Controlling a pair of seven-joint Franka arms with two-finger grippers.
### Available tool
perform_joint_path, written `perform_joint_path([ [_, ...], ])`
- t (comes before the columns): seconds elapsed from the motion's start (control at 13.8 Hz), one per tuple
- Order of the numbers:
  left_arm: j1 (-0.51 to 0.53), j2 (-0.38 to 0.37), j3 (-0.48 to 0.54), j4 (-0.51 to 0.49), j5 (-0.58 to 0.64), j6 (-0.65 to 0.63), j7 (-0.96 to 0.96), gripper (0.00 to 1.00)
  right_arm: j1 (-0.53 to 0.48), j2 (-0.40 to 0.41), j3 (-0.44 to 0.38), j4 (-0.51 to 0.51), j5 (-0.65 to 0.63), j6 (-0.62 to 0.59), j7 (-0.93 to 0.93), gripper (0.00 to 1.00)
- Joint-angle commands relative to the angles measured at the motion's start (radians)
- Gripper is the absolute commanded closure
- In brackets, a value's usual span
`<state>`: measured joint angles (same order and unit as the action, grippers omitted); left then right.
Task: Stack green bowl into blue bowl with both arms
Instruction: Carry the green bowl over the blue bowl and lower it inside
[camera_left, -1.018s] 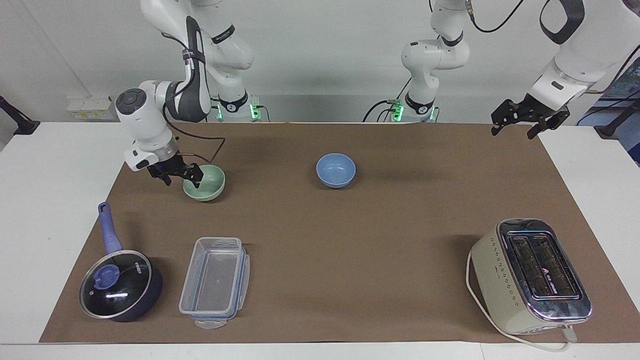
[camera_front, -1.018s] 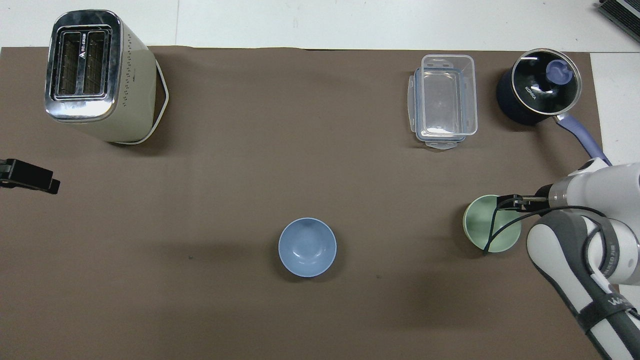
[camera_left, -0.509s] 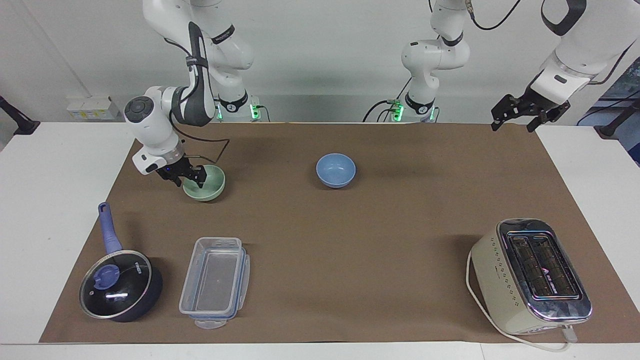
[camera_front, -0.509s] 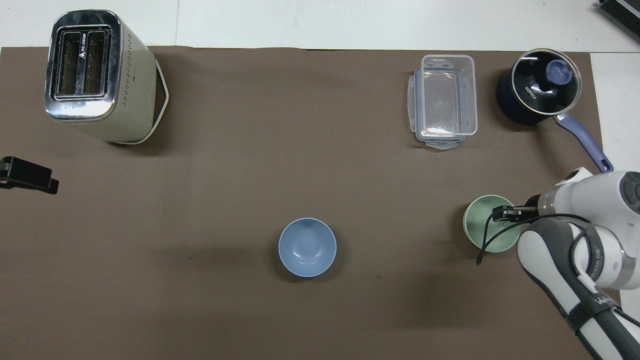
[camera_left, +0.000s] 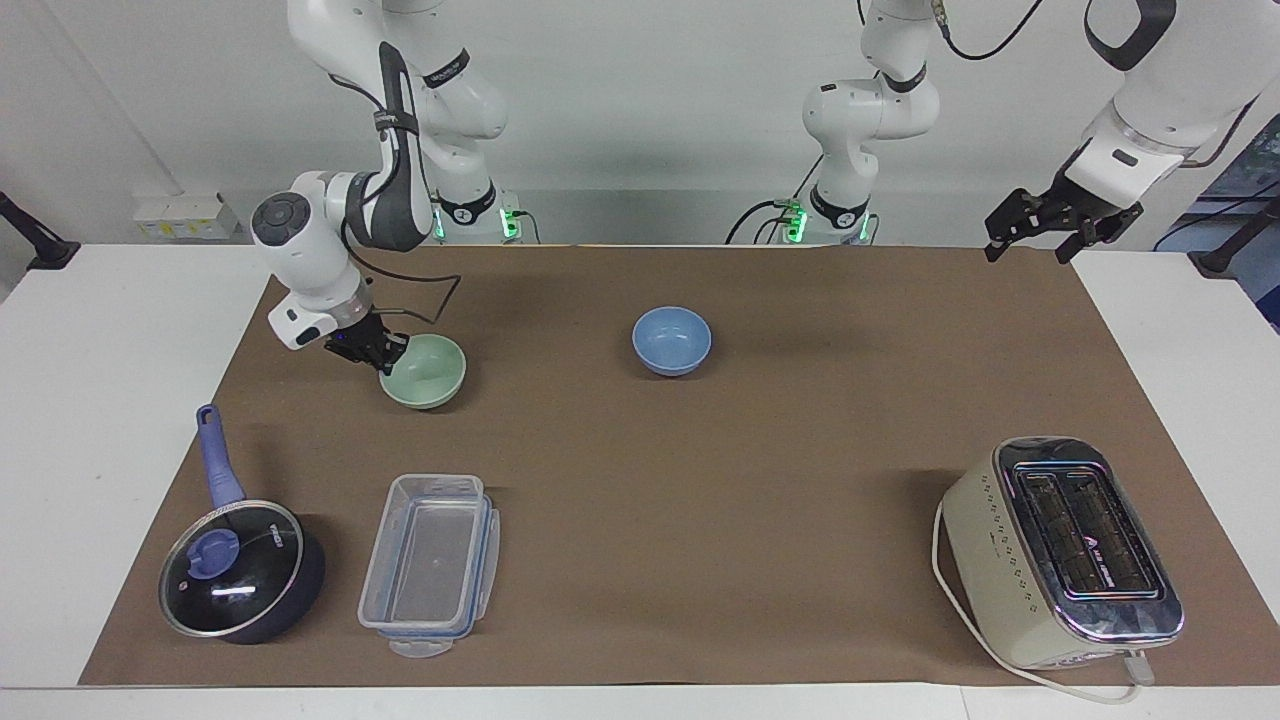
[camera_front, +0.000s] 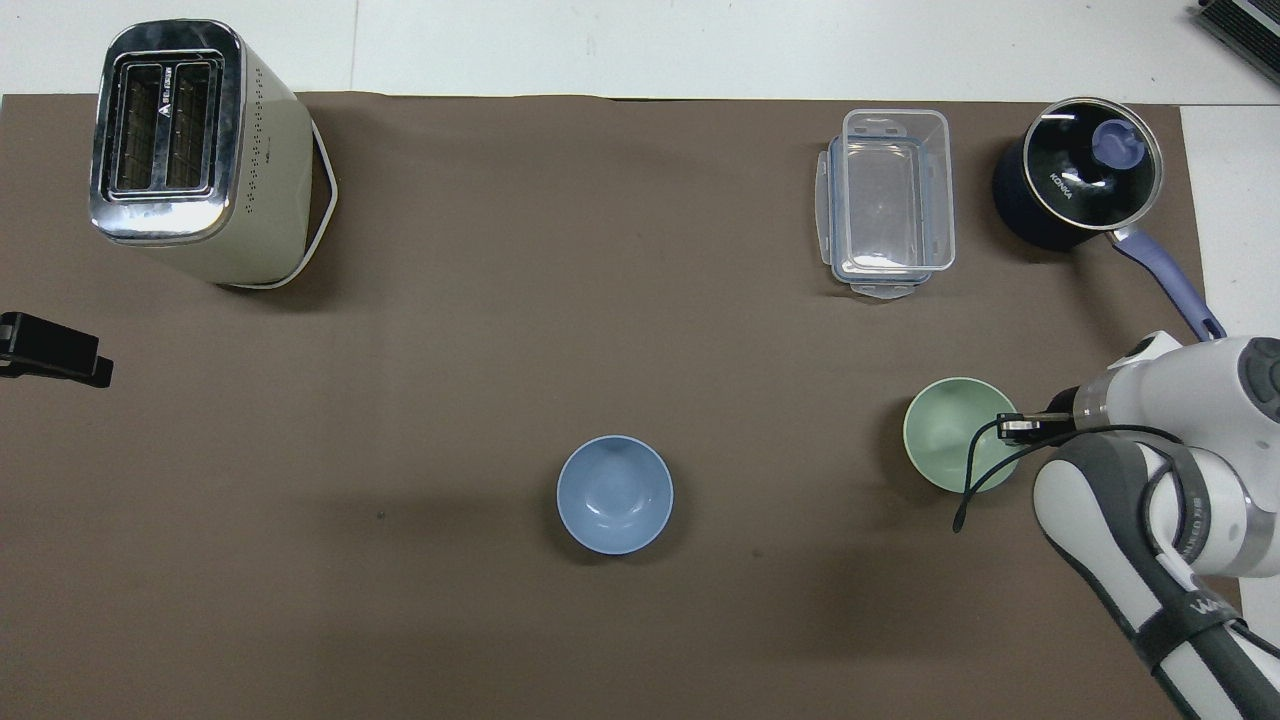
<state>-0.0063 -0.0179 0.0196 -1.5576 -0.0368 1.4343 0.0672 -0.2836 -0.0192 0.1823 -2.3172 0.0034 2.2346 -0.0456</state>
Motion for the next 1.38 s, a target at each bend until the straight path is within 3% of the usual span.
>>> perform_joint_path([
  [0.0, 0.003, -0.024, -0.003, -0.021, 0.017, 0.000, -0.012, 0.00, 0.065, -0.074, 0.006, 0.012, 0.045, -0.076, -0.011, 1.00],
  [0.22, 0.003, -0.024, -0.003, -0.021, 0.017, 0.000, -0.012, 0.00, 0.194, -0.105, 0.008, 0.031, 0.199, -0.116, 0.035, 1.00],
  [0.51, 0.003, -0.022, -0.003, -0.021, 0.017, 0.000, -0.012, 0.00, 0.449, -0.085, 0.009, 0.094, 0.199, -0.079, 0.333, 1.00],
  [0.8, 0.003, -0.022, -0.003, -0.021, 0.017, 0.000, -0.012, 0.00, 0.599, -0.029, 0.011, 0.114, 0.199, -0.012, 0.436, 1.00],
  [1.02, 0.003, -0.022, -0.003, -0.021, 0.017, 0.000, -0.012, 0.00, 0.678, 0.027, 0.011, 0.116, 0.199, 0.055, 0.503, 1.00],
  [1.31, 0.003, -0.022, -0.003, -0.021, 0.017, 0.000, -0.012, 0.00, 0.704, 0.082, 0.011, 0.121, 0.199, 0.094, 0.504, 1.00],
])
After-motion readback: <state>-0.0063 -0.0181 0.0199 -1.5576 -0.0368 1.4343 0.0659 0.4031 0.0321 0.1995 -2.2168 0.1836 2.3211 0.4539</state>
